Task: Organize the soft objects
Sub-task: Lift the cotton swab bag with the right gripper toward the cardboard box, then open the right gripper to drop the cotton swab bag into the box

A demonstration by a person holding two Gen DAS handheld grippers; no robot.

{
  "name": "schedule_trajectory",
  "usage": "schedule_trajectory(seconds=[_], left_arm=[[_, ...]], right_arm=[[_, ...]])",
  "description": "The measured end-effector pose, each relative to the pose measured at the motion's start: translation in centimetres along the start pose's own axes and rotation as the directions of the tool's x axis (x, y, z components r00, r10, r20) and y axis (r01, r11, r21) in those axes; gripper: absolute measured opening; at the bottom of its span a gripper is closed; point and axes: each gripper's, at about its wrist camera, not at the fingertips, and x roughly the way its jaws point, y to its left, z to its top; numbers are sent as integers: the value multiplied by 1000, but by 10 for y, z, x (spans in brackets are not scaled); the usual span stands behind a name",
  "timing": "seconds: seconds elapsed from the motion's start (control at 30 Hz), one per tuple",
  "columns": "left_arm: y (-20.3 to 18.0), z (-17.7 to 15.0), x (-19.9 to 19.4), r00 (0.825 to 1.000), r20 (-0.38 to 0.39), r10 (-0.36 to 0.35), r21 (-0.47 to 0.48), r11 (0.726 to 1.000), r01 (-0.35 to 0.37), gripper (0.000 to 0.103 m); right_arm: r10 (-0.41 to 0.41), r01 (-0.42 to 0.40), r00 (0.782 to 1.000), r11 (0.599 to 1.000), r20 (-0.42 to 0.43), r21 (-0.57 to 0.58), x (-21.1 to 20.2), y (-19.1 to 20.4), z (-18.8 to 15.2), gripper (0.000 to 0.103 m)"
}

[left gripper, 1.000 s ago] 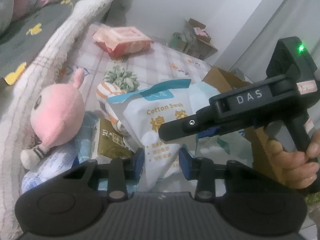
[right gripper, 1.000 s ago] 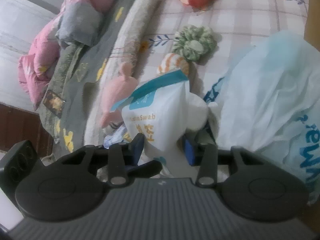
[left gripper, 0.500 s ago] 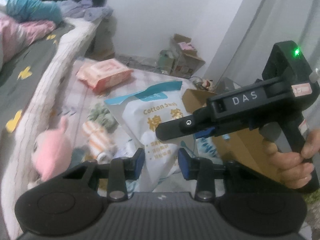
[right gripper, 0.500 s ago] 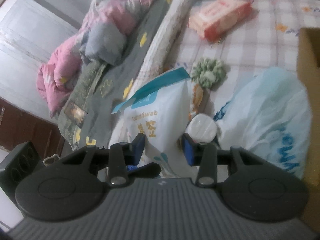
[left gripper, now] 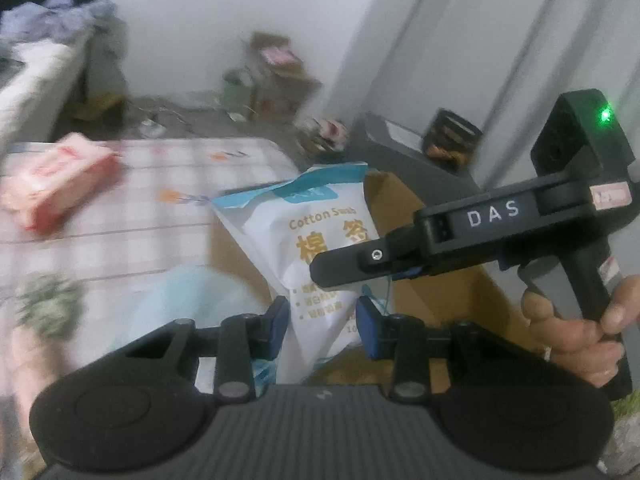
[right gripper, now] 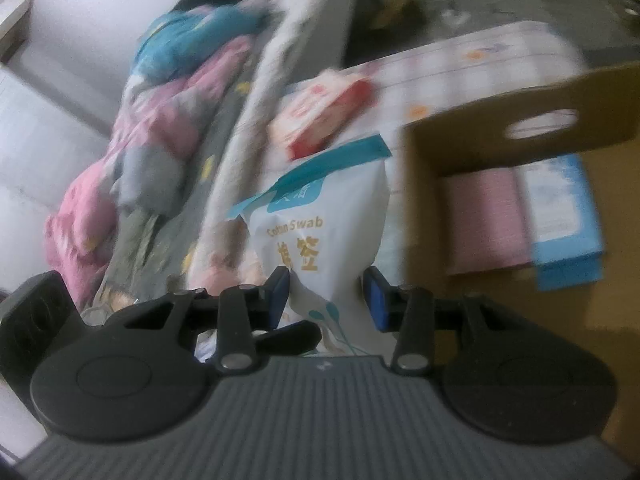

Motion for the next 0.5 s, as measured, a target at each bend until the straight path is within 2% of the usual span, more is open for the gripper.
schedule_trajectory(seconds=[0.17,0.43,0.5], left_arm=[[-22,24,65,996,-89,-28,30,999,31,37],[-47,49,153,983,-176,-47,37,998,55,38],[-50,52,170,981,-188,-52,34,998,59,43]], right_arm=[[-64,62,998,994,15,91,-14,-67,19,40],[-187,185,982,971,-3,152,-10,-148,53,41],[-217,215,976,966,1,147,-8,-161,60,41]])
